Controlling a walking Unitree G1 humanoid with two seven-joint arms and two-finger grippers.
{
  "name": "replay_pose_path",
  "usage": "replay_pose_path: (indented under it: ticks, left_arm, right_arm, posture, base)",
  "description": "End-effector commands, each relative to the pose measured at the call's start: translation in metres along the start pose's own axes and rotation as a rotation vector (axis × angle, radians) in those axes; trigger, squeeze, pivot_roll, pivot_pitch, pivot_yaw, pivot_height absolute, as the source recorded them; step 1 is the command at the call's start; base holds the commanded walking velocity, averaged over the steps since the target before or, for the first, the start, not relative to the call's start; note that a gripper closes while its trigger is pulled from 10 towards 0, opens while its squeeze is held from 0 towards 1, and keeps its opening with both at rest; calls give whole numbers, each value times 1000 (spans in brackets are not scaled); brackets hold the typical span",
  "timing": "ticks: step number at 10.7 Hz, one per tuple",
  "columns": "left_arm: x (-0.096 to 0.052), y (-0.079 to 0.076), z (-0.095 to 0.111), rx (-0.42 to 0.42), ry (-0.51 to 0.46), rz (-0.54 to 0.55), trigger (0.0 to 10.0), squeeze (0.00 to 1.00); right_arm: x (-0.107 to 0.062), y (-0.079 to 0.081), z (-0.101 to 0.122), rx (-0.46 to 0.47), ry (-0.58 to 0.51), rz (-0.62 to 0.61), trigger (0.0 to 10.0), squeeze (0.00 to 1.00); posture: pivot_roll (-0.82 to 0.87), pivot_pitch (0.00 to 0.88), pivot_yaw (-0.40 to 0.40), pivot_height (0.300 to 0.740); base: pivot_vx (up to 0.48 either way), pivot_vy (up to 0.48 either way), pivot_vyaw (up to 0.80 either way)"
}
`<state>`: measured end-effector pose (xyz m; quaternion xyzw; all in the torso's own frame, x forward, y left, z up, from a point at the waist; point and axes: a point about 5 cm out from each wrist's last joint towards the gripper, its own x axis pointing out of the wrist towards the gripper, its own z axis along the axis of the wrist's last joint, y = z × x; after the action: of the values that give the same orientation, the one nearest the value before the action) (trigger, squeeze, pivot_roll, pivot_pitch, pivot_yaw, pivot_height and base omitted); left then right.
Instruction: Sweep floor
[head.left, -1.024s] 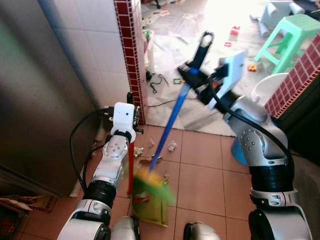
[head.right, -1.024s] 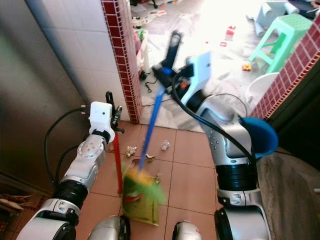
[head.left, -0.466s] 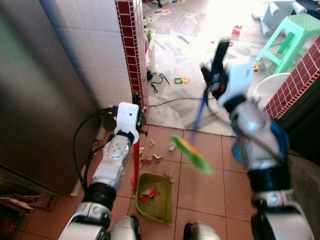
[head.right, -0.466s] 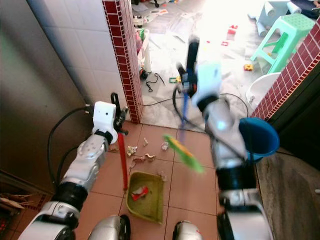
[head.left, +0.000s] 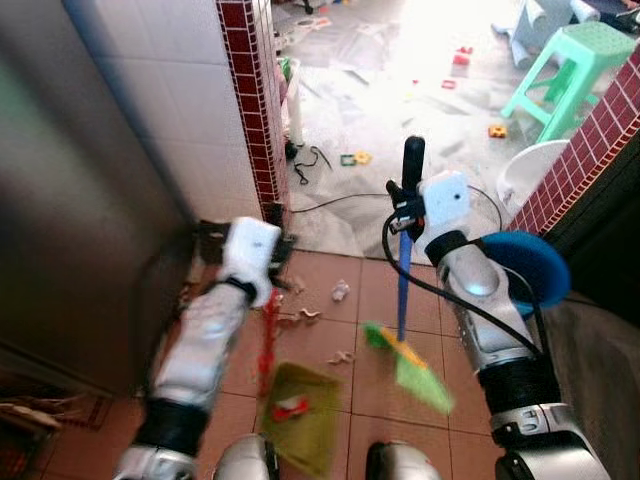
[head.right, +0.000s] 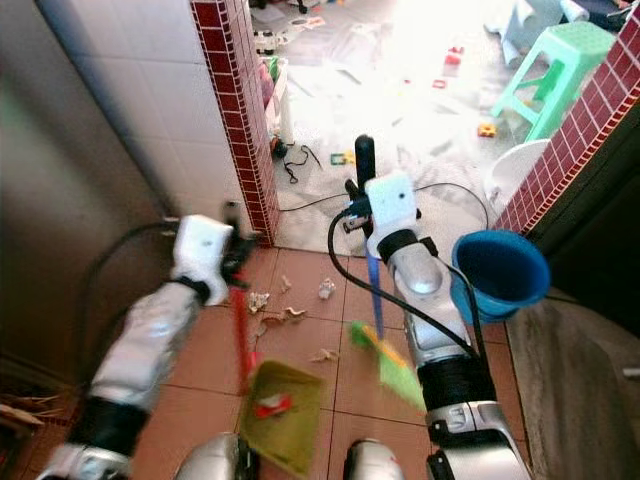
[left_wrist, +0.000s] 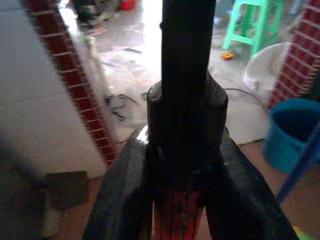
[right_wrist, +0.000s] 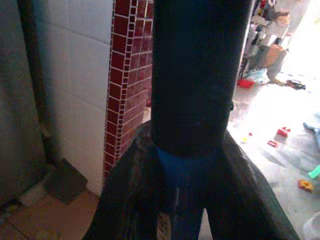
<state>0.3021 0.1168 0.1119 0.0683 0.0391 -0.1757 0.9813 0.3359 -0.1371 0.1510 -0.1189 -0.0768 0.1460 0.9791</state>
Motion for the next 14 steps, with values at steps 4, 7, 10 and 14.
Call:
replay_pose_path:
  ticks: [4,7,10,14]
  left_arm:
    - [4,40,17,8,-96,370,10000,0]
    - [27,17,19,-67,-98,307,10000,0]
    - [38,-1,2,-27,-26,271,10000,0]
    - [39,-2,-2,-34,-39,264,10000,0]
  right_arm:
    - [8,6,10,-53,-60,-1,10000,0]
    - [6,10,5,-5,-51,2,10000,0]
    - [10,18,4,154,-6,24,10000,0]
    - [9,29,-4,251,84,98,10000,0]
  posture:
    - [-14,91,44,740]
    - [-36,81,52,740]
    - [-47,90,62,740]
    - [-43,92,61,740]
  base:
    - [0,0,0]
    - [0,0,0]
    - [0,0,0]
    - [0,0,0]
